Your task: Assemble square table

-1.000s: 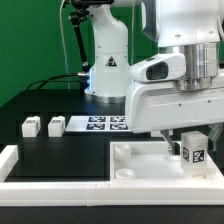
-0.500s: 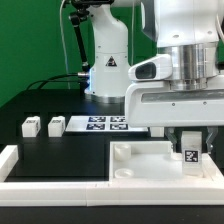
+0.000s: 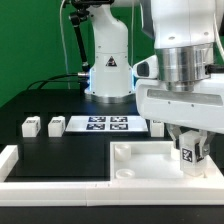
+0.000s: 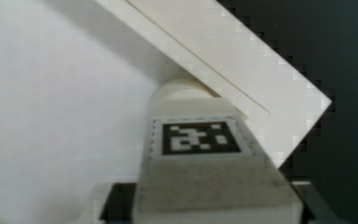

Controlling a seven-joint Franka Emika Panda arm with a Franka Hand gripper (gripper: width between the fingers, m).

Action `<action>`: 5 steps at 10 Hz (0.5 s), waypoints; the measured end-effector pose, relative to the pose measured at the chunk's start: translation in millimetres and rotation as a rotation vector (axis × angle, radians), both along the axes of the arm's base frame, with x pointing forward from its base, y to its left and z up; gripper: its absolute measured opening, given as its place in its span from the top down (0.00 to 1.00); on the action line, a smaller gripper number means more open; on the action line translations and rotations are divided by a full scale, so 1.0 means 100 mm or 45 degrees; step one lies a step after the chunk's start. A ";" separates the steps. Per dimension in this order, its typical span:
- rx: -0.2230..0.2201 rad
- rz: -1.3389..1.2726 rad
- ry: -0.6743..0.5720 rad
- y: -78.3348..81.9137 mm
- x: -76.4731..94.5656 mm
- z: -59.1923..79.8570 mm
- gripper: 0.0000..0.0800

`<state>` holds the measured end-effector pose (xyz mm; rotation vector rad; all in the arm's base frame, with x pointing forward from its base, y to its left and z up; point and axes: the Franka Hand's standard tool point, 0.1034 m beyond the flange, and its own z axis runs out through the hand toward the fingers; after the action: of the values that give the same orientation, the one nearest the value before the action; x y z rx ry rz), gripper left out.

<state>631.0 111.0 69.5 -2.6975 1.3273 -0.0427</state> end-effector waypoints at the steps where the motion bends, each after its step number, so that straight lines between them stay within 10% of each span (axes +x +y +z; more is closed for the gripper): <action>1: 0.003 -0.039 0.005 0.00 0.00 0.00 0.64; 5: 0.086 -0.671 0.086 0.01 -0.03 -0.02 0.64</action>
Offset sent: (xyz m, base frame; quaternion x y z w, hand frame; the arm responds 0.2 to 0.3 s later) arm -0.0083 -0.0001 -0.0007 -0.0322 -0.0152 0.3518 0.9354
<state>627.6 111.9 67.0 -2.2386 1.9796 0.0399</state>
